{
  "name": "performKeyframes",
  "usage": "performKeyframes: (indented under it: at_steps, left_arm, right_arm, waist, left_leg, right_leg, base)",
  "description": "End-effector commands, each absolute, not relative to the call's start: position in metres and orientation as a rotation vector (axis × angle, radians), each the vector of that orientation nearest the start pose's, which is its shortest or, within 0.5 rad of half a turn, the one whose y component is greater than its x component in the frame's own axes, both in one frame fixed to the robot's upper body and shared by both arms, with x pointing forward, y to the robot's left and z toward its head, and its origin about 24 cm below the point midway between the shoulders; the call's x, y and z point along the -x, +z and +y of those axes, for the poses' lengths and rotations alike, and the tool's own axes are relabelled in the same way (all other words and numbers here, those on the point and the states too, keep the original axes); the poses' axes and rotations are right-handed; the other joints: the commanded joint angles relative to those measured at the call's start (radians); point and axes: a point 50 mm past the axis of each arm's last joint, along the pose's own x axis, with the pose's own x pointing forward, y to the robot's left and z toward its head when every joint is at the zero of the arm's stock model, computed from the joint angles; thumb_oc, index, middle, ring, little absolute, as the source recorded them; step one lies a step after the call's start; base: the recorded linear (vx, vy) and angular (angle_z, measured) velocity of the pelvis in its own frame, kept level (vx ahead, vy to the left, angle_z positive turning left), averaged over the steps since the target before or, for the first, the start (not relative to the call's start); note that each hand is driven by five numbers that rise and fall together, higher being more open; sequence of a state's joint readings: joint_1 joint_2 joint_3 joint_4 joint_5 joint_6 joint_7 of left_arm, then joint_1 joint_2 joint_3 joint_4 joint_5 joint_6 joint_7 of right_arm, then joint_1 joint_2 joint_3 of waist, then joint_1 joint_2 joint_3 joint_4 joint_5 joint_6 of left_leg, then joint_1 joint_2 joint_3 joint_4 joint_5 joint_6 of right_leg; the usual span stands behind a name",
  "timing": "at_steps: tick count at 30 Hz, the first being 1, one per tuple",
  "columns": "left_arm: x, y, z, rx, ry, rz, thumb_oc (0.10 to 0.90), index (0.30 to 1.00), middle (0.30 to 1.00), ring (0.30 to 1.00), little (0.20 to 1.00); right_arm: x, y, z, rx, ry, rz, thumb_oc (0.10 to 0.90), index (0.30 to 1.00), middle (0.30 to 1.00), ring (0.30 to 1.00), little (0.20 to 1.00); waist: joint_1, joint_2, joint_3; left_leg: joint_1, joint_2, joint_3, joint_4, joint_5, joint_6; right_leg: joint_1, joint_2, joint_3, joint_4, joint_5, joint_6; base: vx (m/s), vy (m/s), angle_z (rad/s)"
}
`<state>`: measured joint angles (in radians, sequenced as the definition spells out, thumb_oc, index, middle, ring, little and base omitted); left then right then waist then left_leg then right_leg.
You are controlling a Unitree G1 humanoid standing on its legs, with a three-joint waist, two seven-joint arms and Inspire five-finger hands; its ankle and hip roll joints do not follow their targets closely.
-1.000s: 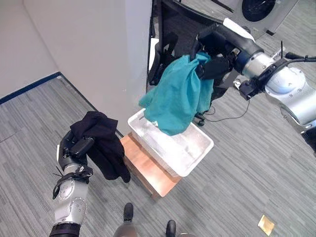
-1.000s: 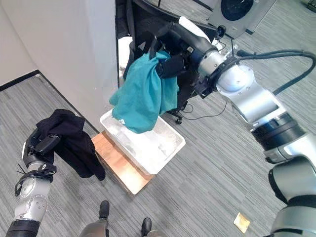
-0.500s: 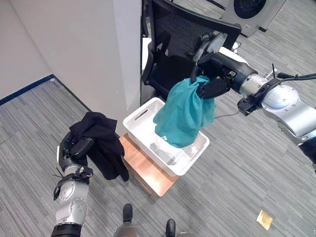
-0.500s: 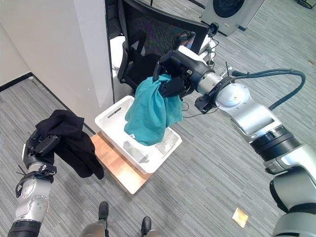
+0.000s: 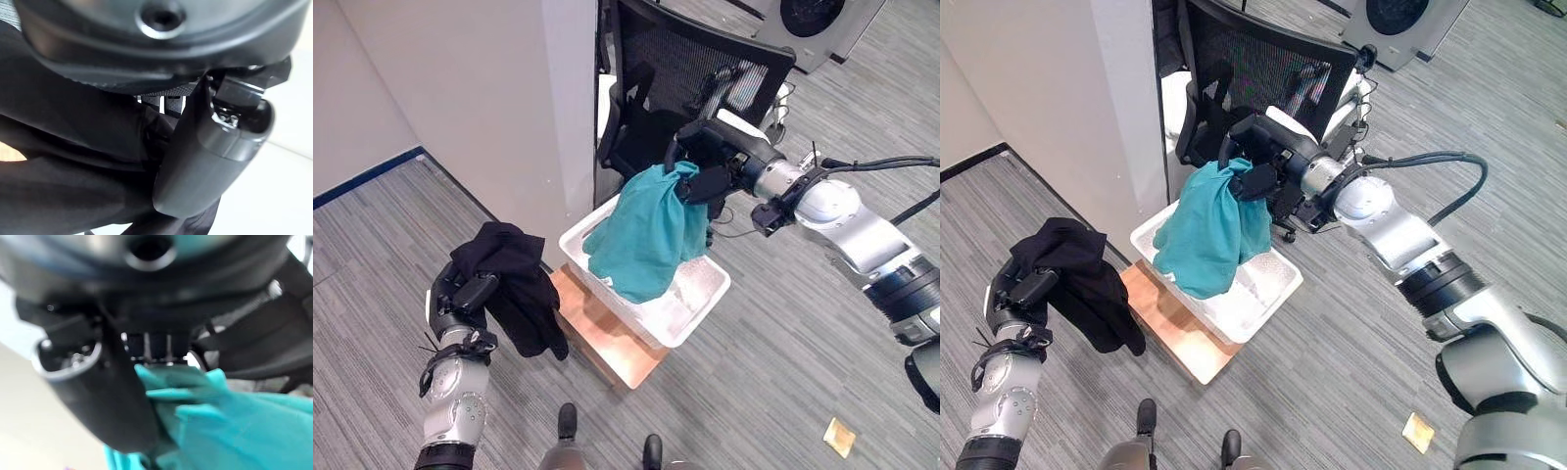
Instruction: Pick up bed clothes into laundry basket.
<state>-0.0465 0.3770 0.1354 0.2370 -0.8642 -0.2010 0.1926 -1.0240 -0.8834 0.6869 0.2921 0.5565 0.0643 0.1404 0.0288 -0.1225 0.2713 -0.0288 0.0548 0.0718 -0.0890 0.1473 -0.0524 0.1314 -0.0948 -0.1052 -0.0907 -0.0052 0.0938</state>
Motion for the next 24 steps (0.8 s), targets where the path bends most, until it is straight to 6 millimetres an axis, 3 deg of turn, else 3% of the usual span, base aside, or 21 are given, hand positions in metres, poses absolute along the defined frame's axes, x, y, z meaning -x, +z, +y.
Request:
performKeyframes:
  at_steps: [1, 5, 10, 17, 21, 24]
  left_arm:
    - [-0.26, 0.101, 0.291, 0.441, 0.386, -0.353, 0.4, 0.3, 0.3, 0.3, 0.3]
    - [-0.26, 0.105, 0.293, 0.428, 0.384, -0.369, 0.4, 0.3, 0.3, 0.3, 0.3]
    - [-0.257, 0.102, 0.295, 0.43, 0.391, -0.362, 0.4, 0.3, 0.3, 0.3, 0.3]
    - [-0.257, 0.101, 0.294, 0.438, 0.396, -0.365, 0.4, 0.3, 0.3, 0.3, 0.3]
    - [-0.259, 0.101, 0.288, 0.447, 0.38, -0.362, 0.4, 0.3, 0.3, 0.3, 0.3]
    - [-0.262, 0.1, 0.285, 0.451, 0.374, -0.357, 0.4, 0.3, 0.3, 0.3, 0.3]
  right_arm:
    - [-0.369, 0.291, -0.172, 0.584, 0.346, -0.407, 0.4, 0.3, 0.3, 0.3, 0.3]
    - [-0.378, 0.288, -0.189, 0.525, 0.254, -0.379, 0.4, 0.3, 0.3, 0.3, 0.3]
    - [-0.386, 0.267, -0.205, 0.491, 0.188, -0.302, 0.4, 0.3, 0.3, 0.3, 0.3]
    - [-0.393, 0.256, -0.21, 0.419, 0.136, -0.266, 0.4, 0.3, 0.3, 0.3, 0.3]
    - [-0.397, 0.243, -0.2, 0.402, 0.148, -0.24, 0.4, 0.3, 0.3, 0.3, 0.3]
    - [-0.397, 0.222, -0.171, 0.406, 0.234, -0.213, 0.4, 0.3, 0.3, 0.3, 0.3]
  waist:
    - [0.019, -0.008, -0.092]
    - [0.03, 0.005, -0.081]
    - [0.044, 0.019, -0.078]
    - [0.054, 0.031, -0.07]
    - [0.057, 0.035, -0.064]
    - [0.054, 0.038, -0.062]
  left_leg:
    - [0.084, 0.027, 0.035, 0.002, -0.121, -0.034]
    - [0.073, 0.021, 0.026, 0.002, -0.115, -0.034]
    - [0.062, 0.016, 0.015, 0.002, -0.111, -0.032]
    - [0.06, 0.014, 0.009, 0.002, -0.11, -0.03]
    - [0.054, 0.014, 0.011, 0.002, -0.107, -0.03]
    - [0.053, 0.015, 0.014, 0.002, -0.108, -0.03]
  right_leg:
    - [-0.03, -0.04, -0.006, 0.003, 0.008, 0.042]
    - [-0.034, -0.043, -0.01, 0.003, 0.009, 0.042]
    - [-0.037, -0.046, -0.021, 0.003, 0.009, 0.043]
    - [-0.033, -0.047, -0.026, 0.003, 0.007, 0.042]
    - [-0.042, -0.046, -0.024, 0.003, 0.008, 0.042]
    - [-0.046, -0.045, -0.021, 0.003, 0.008, 0.039]
  base:
    - [0.0, 0.0, 0.0]
    - [-0.01, -0.002, 0.02]
    - [0.0, -0.004, 0.06]
    - [0.0, 0.002, 0.03]
    - [0.0, 0.0, 0.0]
    - [0.0, 0.0, 0.0]
